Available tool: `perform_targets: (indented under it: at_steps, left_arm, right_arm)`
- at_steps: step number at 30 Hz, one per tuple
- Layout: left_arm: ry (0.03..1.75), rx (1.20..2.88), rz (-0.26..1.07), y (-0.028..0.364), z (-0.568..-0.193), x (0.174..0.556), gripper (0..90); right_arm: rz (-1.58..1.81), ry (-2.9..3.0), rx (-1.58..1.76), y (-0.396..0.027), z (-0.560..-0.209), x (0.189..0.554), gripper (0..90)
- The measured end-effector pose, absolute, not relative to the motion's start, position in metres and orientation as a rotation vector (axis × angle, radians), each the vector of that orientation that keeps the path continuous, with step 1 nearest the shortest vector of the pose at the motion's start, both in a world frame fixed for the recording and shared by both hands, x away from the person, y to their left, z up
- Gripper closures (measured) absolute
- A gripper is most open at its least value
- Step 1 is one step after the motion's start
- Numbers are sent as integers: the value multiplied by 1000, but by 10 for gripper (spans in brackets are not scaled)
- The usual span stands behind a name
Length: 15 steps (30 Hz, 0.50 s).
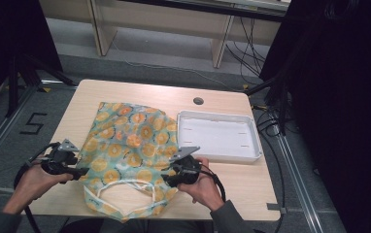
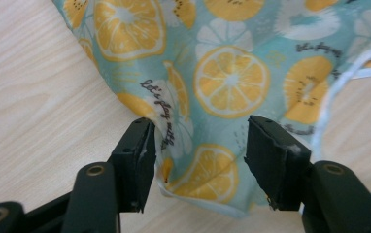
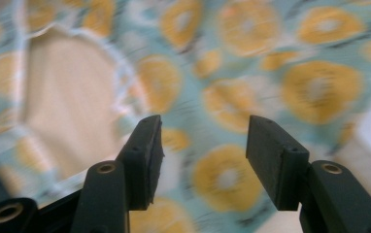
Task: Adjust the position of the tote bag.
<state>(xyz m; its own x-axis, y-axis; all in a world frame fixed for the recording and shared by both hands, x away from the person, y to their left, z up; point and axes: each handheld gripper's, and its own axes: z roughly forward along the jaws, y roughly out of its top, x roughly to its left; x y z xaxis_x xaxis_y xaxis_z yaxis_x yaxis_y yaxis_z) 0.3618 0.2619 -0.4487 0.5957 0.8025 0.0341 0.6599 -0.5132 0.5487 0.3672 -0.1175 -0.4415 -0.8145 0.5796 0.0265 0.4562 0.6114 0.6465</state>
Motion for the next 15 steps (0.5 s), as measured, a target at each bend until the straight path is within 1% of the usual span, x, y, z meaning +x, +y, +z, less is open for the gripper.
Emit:
perform_targets:
  at_steps: [1, 2, 5, 7, 8, 9, 12, 13, 14, 15]
  left_arm:
    - [1161, 2338, 391, 262, -449, 362, 430]
    - [1184, 2272, 404, 261, -445, 357, 424]
    - [1159, 2265, 383, 262, -440, 352, 417]
    - [1165, 2222, 381, 260, -441, 344, 411]
    - [1159, 2227, 384, 259, -441, 341, 408]
    - [1151, 2229, 383, 259, -441, 340, 400]
    - [1134, 2224, 321, 254, -443, 332, 396]
    - [1102, 2273, 317, 254, -442, 331, 396]
    - [1094, 2277, 329, 254, -442, 330, 395]
    - [1115, 2238, 315, 251, -444, 328, 392]
  right_arm:
    - [985, 2650, 861, -118, -441, 367, 480]
    - [982, 2682, 840, -114, -442, 355, 480]
    - [973, 2758, 783, -112, -443, 345, 471]
    - [996, 2795, 772, -111, -446, 339, 464]
    - [994, 2818, 790, -111, -447, 334, 459]
    - [1002, 2832, 740, -111, -449, 334, 452]
    - [996, 2856, 709, -111, -453, 328, 441]
    - [980, 2874, 678, -112, -455, 326, 438]
    - [969, 2890, 670, -113, -458, 325, 431]
    - [957, 2904, 667, -113, -460, 323, 426]
